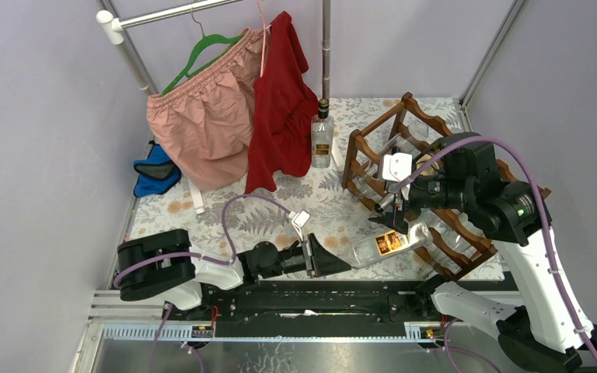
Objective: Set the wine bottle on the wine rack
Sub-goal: Place the wine bottle in the wine rack.
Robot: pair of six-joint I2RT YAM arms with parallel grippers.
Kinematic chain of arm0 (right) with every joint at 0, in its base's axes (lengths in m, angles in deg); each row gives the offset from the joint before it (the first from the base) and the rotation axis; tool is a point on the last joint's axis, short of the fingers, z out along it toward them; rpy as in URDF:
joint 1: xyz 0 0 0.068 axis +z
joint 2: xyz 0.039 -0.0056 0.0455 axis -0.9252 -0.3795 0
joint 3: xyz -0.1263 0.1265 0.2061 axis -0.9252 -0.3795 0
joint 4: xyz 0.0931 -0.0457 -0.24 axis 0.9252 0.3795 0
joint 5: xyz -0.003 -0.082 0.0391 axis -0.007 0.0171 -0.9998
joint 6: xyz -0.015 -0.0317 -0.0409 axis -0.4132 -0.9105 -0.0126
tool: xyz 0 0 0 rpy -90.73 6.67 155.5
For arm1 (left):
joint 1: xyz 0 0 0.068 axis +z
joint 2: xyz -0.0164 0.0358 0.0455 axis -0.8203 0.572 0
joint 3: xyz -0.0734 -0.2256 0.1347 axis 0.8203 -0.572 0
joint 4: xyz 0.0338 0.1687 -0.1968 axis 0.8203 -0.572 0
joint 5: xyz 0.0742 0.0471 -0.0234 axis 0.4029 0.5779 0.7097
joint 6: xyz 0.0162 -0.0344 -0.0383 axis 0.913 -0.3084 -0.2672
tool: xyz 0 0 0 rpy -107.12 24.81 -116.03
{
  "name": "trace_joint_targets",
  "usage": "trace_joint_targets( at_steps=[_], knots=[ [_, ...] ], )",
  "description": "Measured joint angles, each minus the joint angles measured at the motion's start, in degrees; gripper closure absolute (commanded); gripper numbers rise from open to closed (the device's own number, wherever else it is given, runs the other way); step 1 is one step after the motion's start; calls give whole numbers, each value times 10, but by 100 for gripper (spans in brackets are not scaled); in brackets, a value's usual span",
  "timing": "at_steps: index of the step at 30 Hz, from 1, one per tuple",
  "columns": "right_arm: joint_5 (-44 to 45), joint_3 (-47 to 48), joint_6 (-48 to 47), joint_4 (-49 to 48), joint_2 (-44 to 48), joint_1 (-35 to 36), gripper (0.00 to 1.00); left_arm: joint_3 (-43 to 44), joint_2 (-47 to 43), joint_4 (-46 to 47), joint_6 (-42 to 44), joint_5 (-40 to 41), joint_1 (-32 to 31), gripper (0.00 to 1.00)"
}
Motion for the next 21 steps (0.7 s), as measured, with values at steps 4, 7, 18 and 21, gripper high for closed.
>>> trace_joint_targets(
  at_steps=[4,7,18,21],
  knots=[
    [0,-1,2,0,3,0,0,10,5,5,-5,5,0,100],
    [0,-2,3,-4,5,-1,0,17,12,9,-8,13,0,100],
    [0,-4,3,-8,9,-3,0,48,48,11,-22,29,0,100],
    [0,-4,3,-8,11,-4,0,50,57,17,-25,34,0,100]
  ],
)
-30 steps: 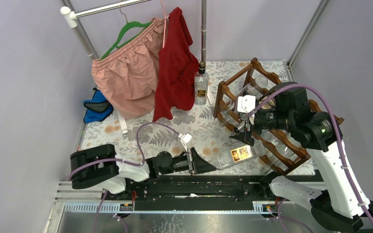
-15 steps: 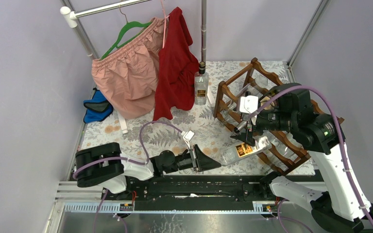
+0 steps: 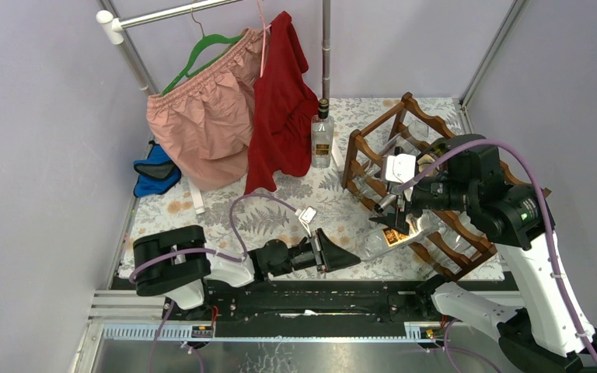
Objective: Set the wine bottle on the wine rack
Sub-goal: Place the wine bottle in the wine rack.
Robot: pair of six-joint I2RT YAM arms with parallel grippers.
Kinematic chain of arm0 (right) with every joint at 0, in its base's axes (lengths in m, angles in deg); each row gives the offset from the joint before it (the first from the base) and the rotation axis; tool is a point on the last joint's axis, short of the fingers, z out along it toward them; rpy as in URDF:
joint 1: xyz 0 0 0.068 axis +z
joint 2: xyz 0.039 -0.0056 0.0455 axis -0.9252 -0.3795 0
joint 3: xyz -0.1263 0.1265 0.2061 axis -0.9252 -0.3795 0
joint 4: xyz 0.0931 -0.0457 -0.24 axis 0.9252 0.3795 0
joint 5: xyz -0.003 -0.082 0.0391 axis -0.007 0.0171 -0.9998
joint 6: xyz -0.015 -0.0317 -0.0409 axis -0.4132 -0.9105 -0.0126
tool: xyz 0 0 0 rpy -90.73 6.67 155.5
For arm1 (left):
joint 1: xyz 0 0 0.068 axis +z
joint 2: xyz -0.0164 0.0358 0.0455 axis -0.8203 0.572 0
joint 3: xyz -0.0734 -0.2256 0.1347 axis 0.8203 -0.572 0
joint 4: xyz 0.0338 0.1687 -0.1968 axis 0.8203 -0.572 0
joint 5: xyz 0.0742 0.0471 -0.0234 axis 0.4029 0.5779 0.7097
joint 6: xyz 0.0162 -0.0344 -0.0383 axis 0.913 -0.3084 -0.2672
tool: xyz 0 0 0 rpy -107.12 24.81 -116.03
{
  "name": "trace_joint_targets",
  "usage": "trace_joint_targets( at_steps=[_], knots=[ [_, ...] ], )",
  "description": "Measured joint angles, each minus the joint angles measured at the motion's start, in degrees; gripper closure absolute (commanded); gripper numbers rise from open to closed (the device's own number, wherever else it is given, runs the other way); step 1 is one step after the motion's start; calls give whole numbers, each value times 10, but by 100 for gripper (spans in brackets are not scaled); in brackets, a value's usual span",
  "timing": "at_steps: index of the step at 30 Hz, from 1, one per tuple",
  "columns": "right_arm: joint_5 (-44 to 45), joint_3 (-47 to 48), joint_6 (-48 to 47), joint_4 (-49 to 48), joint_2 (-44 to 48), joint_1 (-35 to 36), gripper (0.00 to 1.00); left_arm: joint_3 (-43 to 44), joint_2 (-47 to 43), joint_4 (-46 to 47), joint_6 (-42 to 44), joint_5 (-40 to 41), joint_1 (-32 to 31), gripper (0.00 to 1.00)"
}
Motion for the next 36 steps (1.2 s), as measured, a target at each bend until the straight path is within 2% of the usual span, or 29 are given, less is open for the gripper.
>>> trace_joint_targets(
  at_steps=[10,36],
  knots=[
    [0,0,0,0,2,0,0,34,45,4,0,33,-3,100],
    [-7,0,0,0,3,-1,0,206,208,19,39,98,-17,100]
  ],
)
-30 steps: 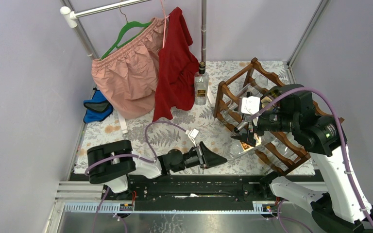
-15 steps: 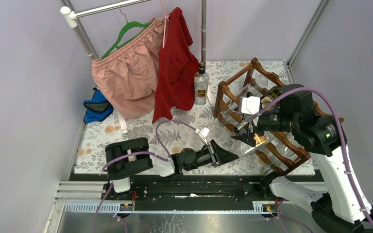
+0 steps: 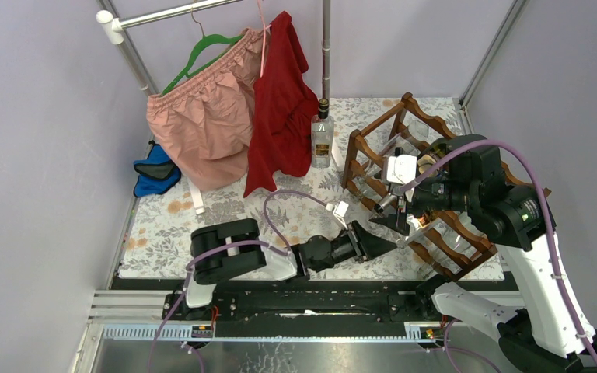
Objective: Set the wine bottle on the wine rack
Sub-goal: Place the wine bottle in the wine rack.
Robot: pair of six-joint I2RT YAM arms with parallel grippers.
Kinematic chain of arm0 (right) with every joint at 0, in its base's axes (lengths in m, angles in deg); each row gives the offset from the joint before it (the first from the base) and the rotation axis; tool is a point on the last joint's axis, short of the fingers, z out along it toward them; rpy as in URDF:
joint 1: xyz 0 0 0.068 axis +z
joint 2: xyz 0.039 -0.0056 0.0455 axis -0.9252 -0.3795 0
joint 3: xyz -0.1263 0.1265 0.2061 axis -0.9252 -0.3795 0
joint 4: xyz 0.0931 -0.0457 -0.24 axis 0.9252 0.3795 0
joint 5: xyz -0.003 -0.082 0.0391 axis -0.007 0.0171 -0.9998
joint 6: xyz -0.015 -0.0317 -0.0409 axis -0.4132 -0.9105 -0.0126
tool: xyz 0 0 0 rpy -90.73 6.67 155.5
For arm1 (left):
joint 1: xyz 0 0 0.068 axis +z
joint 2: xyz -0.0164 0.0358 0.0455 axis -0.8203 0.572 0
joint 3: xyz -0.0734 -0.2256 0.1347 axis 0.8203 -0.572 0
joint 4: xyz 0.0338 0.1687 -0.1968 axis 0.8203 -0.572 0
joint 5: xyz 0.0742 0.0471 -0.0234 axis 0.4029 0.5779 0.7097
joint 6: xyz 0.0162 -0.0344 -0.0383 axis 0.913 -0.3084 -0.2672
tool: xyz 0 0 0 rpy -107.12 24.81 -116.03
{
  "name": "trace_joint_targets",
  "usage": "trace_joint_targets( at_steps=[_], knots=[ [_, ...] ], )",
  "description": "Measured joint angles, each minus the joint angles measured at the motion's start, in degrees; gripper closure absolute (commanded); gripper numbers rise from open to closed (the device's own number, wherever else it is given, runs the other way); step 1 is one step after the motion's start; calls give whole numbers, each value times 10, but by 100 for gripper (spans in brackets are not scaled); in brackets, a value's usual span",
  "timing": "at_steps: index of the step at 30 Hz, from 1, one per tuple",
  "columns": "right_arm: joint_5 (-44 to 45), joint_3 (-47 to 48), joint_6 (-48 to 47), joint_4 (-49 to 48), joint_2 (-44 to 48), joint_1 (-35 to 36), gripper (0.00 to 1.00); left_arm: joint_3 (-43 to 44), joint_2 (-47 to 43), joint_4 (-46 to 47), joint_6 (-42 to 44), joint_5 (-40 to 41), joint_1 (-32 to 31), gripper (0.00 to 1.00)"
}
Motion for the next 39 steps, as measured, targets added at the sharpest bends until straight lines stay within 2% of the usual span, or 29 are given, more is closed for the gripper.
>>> trace_joint_targets(
  at_steps=[17,39],
  knots=[
    [-3,0,0,0,5,0,0,73,21,-56,44,16,-1,100],
    [-8,-3,0,0,5,0,0,154,72,-73,35,48,0,100]
  ],
)
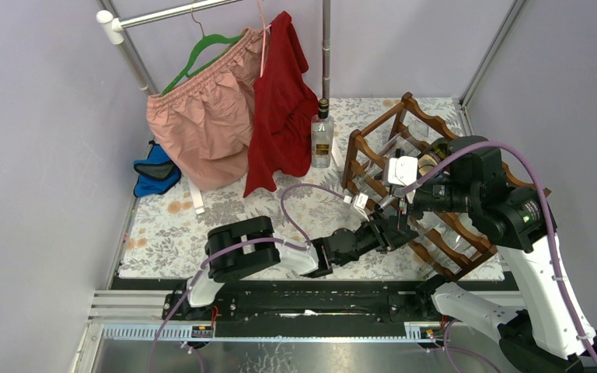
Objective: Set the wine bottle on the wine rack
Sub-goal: Place the wine bottle in the wine rack.
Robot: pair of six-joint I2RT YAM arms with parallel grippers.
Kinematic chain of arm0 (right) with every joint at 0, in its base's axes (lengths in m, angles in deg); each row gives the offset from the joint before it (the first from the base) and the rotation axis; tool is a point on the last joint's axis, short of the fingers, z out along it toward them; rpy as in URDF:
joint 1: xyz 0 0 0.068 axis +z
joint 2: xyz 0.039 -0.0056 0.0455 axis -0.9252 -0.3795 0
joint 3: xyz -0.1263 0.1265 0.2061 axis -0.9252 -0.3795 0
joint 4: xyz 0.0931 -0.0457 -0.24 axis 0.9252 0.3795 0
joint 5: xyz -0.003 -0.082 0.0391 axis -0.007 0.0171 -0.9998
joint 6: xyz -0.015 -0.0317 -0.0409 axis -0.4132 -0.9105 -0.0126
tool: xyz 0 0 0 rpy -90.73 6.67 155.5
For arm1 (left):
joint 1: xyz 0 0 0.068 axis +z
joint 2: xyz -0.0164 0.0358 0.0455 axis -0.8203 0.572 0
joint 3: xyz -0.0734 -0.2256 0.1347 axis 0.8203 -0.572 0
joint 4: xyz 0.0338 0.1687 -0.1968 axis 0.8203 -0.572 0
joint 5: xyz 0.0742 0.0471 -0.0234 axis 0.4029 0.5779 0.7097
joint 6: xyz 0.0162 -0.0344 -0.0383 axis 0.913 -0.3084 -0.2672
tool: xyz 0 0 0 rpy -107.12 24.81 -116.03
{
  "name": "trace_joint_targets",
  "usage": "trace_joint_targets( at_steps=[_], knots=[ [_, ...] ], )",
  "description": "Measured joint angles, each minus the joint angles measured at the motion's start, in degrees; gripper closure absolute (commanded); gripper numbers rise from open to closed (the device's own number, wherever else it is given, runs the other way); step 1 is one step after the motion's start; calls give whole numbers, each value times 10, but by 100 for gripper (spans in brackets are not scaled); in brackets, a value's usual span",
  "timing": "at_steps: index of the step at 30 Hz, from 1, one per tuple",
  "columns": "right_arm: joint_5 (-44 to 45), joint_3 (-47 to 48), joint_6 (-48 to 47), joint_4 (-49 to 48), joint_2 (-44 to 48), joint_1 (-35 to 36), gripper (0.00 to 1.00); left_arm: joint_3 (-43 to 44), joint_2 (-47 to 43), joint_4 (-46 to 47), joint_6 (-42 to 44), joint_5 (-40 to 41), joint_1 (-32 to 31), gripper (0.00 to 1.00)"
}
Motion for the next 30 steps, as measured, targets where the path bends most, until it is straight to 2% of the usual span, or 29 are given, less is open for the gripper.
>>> trace_joint_targets(
  at_steps=[30],
  knots=[
    [-10,0,0,4,-1,0,0,112,44,-90,10,21,11,100]
  ],
)
